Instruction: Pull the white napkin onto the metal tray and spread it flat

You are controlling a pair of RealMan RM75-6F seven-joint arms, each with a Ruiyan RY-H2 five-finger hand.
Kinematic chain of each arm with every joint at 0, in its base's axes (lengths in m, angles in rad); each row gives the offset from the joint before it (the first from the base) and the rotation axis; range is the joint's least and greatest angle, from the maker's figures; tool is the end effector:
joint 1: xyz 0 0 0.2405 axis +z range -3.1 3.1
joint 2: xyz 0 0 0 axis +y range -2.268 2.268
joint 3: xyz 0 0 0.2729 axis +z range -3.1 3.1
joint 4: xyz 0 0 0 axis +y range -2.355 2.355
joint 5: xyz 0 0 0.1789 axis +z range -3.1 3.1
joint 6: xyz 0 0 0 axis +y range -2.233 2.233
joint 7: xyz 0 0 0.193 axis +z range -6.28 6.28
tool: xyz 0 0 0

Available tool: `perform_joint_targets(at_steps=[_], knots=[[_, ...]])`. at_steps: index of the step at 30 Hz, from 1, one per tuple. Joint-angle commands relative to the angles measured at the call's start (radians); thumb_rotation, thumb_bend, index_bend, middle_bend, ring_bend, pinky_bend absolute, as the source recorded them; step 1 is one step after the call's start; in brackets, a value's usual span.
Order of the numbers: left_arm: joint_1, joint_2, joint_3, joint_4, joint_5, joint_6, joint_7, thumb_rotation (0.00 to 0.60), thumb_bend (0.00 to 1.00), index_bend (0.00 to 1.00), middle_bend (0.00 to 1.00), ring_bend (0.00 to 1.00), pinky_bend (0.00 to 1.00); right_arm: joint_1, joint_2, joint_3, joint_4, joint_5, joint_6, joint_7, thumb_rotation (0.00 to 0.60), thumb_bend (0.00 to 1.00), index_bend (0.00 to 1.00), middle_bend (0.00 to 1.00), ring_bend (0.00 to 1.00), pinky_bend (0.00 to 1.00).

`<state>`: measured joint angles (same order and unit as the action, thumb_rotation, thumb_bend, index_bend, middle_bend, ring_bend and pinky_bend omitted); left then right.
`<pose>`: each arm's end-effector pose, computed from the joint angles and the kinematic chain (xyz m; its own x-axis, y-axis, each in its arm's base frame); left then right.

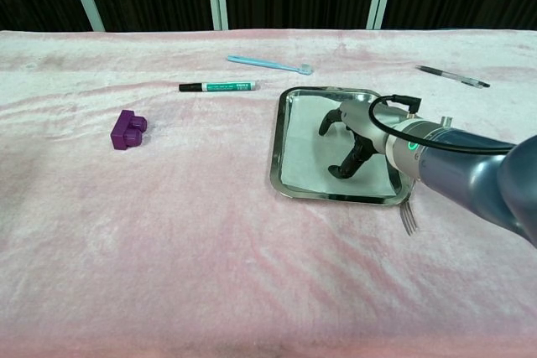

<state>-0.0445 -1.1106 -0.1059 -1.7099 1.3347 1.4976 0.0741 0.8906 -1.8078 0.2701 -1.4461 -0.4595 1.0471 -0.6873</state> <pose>-0.3293 0.2218 0.2115 0.3666 -0.0335 0.9298 0.9174 0.1796 -0.3552 -0.1370 -0.3909 -0.0858 0.3016 -0.4760 0.8261 -0.9485 -0.0622 0.3105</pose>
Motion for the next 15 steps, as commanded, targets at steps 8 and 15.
perform_joint_targets(at_steps=[8,15], knots=[[0.000,0.001,0.000,-0.002,0.000,0.001,0.002,0.600,0.40,0.15,0.05,0.00,0.00,0.001,0.004,0.004,-0.003,-0.010,-0.003,0.011,0.600,0.31,0.23,0.07,0.13,0.16],[0.000,-0.001,0.001,0.001,0.000,0.001,0.000,0.600,0.40,0.15,0.05,0.00,0.00,0.000,0.020,0.004,-0.013,-0.011,-0.011,0.015,0.600,0.31,0.23,0.07,0.13,0.16]])
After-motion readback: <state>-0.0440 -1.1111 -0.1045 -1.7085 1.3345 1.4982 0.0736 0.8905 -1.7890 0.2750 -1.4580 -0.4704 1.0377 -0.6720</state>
